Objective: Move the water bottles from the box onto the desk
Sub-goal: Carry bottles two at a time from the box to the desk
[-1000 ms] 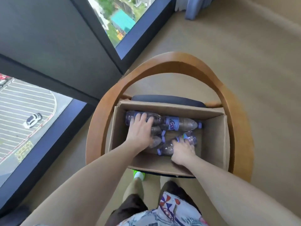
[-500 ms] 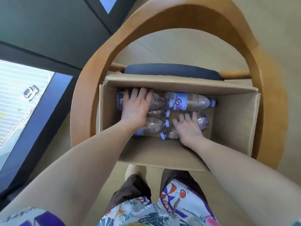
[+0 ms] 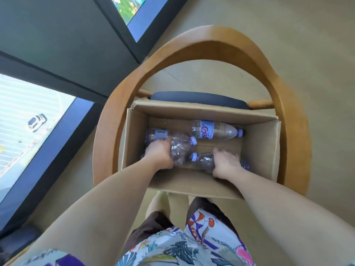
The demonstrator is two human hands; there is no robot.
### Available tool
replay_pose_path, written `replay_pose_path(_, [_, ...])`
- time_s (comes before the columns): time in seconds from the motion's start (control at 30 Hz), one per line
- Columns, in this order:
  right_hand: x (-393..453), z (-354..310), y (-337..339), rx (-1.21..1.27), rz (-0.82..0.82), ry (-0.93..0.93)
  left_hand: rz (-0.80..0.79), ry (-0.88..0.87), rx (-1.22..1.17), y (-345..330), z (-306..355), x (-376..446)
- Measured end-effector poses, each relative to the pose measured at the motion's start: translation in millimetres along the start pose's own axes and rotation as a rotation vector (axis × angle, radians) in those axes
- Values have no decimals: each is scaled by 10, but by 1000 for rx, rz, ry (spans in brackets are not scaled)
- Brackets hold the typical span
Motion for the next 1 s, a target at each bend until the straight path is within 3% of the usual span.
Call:
replay_pose_path(0.17, [-279, 14, 99, 78, 71, 38, -11, 24, 25, 30, 87, -189])
replay_pose_path(0.33, [-545, -46, 316, 389, 97, 104, 43, 62, -296, 328, 18, -496])
replay_pose_path(0.43, [-726, -173, 550, 650, 122, 181, 46, 18, -597, 478, -51, -789])
replay_pose_path(0.6, [-1056, -569, 943, 955, 109, 319, 189, -104, -931, 803, -200, -1337])
replay_pose_path(0.7, [-1328, -1010, 1123, 1057, 32, 535, 188, -228, -1075, 905, -278, -1712])
replay_pose_path(0.83, [-1776, -1674, 1180, 1166, -175, 765, 293, -236, -1365, 769, -642, -2316])
replay_pose_path(1.0, [-2308, -2441, 926, 1295, -317, 853, 441, -250, -1693, 159, -1334, -3177])
Point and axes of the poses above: each hand's wrist, its own x-axis towards the middle knuckle, its own y-axis out of the back of the hand, z = x × y, the point moved 7 cm from there along x, towards the middle knuckle, and after that the axes turned 13 degrees about -z, right-handed, at the moved point
